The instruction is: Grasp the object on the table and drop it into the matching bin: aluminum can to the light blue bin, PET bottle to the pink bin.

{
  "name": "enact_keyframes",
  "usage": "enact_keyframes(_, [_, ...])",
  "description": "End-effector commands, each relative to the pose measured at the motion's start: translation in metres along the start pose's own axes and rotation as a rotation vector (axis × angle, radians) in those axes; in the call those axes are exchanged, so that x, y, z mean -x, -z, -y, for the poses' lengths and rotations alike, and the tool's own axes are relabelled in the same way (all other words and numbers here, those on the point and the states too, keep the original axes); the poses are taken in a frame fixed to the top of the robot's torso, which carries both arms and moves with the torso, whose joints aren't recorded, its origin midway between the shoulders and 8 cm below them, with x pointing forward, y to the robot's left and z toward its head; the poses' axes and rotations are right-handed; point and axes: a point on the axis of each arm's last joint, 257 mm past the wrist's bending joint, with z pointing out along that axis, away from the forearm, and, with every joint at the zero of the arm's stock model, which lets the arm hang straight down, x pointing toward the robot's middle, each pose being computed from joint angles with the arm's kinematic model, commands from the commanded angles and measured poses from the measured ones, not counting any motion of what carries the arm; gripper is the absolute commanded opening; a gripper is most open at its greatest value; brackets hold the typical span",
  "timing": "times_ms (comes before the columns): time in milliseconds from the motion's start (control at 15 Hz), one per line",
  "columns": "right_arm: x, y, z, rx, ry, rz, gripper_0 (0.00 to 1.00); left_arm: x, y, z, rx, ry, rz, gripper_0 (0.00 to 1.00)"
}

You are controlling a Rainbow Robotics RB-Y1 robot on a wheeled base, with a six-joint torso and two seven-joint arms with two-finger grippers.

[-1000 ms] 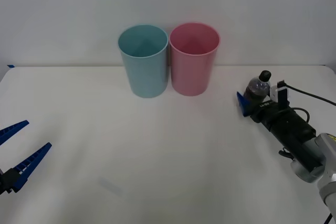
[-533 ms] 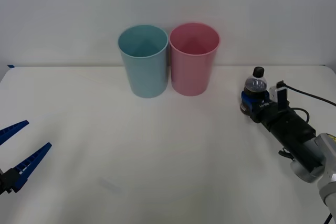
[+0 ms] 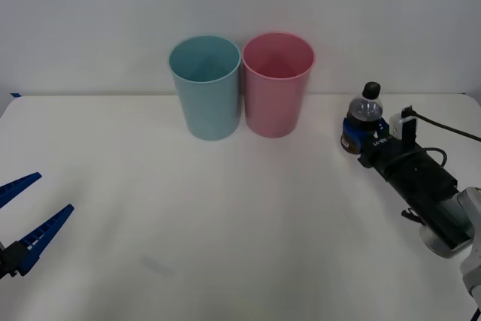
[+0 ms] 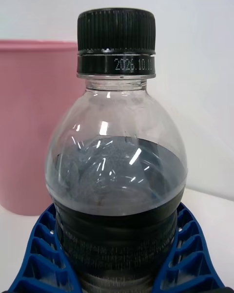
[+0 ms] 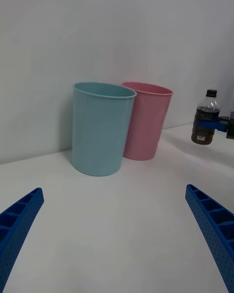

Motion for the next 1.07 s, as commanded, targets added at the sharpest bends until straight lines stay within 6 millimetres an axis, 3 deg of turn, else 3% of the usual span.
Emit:
enact_keyframes(67, [0.021, 0.007, -0.011, 0.04, -0.048, 0.03, 0.0, 0.0, 0.0, 0.0, 0.0, 0.0, 0.0, 1.0])
enact_keyframes(533, [0.09, 0.03, -0.036, 0.162, -0.154, 0.105, 0.0, 0.0, 0.0, 0.0, 0.0, 0.0, 0.0, 1.0])
enact_keyframes(1067, [0.177, 0.036, -0.057, 0.285, -0.218, 0.182, 0.0, 0.0, 0.0, 0.0, 0.0, 0.0, 0.0, 1.0])
